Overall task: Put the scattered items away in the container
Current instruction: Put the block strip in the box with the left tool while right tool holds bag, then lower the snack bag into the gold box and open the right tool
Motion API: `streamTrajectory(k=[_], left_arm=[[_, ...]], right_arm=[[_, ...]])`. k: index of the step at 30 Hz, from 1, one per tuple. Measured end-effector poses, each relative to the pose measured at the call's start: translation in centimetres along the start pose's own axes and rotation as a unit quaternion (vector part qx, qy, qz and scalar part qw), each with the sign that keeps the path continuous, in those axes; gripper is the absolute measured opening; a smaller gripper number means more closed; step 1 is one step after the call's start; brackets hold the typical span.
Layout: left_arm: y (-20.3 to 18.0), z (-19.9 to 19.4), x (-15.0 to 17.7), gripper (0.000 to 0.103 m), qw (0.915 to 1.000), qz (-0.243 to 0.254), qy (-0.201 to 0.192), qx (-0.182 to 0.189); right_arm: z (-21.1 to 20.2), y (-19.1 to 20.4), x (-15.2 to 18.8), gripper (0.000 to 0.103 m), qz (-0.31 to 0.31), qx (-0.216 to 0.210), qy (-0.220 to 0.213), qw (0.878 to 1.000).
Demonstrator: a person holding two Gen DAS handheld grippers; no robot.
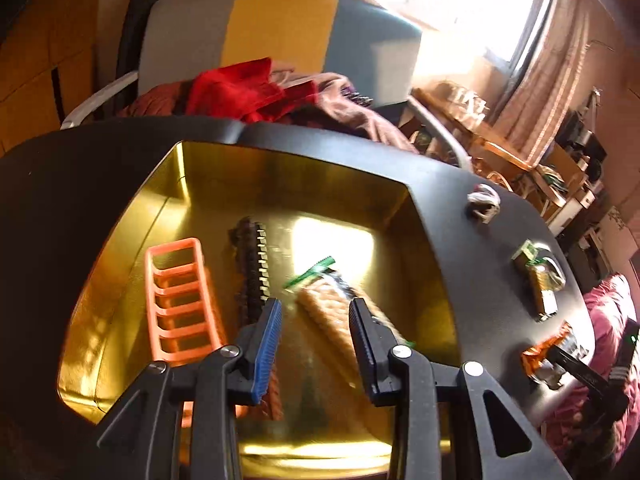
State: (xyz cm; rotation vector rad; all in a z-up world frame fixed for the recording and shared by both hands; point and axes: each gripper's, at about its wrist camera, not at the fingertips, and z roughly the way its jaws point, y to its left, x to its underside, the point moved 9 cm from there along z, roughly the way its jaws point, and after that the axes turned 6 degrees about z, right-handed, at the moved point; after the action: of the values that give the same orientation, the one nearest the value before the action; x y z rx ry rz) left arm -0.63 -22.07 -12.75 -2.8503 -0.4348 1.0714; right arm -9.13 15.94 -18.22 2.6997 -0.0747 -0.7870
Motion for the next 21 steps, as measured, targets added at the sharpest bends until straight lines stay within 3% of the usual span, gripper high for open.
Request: streamTrajectory(k=[8,15,21], left_arm=[[-3.0,-1.7,1.8,0.042,0.9992,0.029,0.0,0.027],[-1.8,-2.4,3.1,0.042,0.9997,0.019,0.001,0.019],[-0.1,-3.8,3.7,0.044,0.9999,0.007,-0.008,0.001]], right_arm=[[0.7,4.9,0.6,0.063,-0.036,-0.043,0.014,0.998],[0.9,10.5,0.4,0.062,-0.074,-0.087,0.018,0.993],[-0.4,17.7,-0.1,0.062,-0.123,-0.146,0.016,0.982]])
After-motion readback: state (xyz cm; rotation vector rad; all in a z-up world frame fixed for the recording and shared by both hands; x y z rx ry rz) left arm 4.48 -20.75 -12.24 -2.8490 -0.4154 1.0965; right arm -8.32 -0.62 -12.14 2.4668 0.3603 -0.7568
